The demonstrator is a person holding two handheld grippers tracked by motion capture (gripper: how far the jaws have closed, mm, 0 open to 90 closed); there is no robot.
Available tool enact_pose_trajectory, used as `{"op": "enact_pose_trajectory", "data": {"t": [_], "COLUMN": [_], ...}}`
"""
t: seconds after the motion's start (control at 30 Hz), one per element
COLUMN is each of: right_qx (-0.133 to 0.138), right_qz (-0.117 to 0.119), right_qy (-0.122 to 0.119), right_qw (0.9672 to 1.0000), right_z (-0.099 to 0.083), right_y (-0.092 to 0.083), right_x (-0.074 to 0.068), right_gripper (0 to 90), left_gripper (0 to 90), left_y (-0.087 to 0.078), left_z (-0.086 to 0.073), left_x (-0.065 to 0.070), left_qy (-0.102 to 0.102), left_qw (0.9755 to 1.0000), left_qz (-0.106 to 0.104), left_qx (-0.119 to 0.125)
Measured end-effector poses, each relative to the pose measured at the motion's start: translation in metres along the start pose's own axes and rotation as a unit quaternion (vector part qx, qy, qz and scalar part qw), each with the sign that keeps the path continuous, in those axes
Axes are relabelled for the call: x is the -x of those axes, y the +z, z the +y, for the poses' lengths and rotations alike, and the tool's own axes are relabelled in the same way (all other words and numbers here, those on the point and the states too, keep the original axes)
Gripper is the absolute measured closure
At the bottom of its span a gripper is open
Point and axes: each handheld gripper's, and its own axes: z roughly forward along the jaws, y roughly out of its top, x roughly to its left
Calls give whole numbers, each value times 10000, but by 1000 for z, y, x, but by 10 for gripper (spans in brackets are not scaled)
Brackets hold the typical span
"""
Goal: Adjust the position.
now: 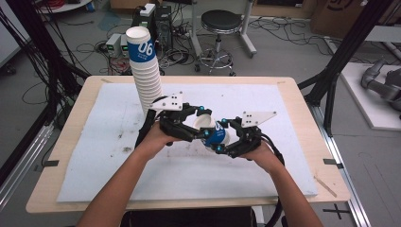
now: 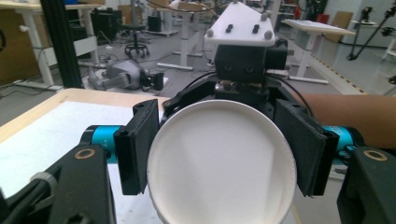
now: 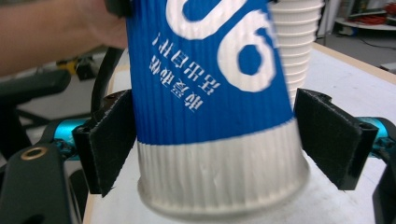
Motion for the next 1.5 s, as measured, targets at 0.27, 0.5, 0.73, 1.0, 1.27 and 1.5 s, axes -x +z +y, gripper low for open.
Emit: {"op": "enact_pose_trajectory", "data": {"t": [0.27,0.5,0.73,1.0,1.27,1.5], "right_qx": [-612,-977,-421,98,-219,-931], "right_qz": [-128,-34,-42,134,168,3], "right_qy": [-694,-986,-501,2,-394,-690], "right_qw": [9956,9903,9978,9999,9988,9933], "right_z": [9,16,14,3,4,7], "right_y": [-8,-12,-15,-15,-15,-16], "right_x": [-2,-4,-4,1,1,-1], "right_gripper": [278,298,175,147,242,251], "left_gripper": [225,297,312,314,293,258], "left_y": [2,4,-3,-7,-3,-2], "left_z": [-1,-5,-9,-7,-10,-11], "left_x": [1,0,-2,-2,1,6], "left_qy": [-104,-39,-139,-158,-89,447], "left_qw": [9978,9964,9984,9993,9988,9932], "left_qz": [285,-137,-249,-325,-207,-25], "left_qx": [-583,-830,-492,132,-424,-1074]}}
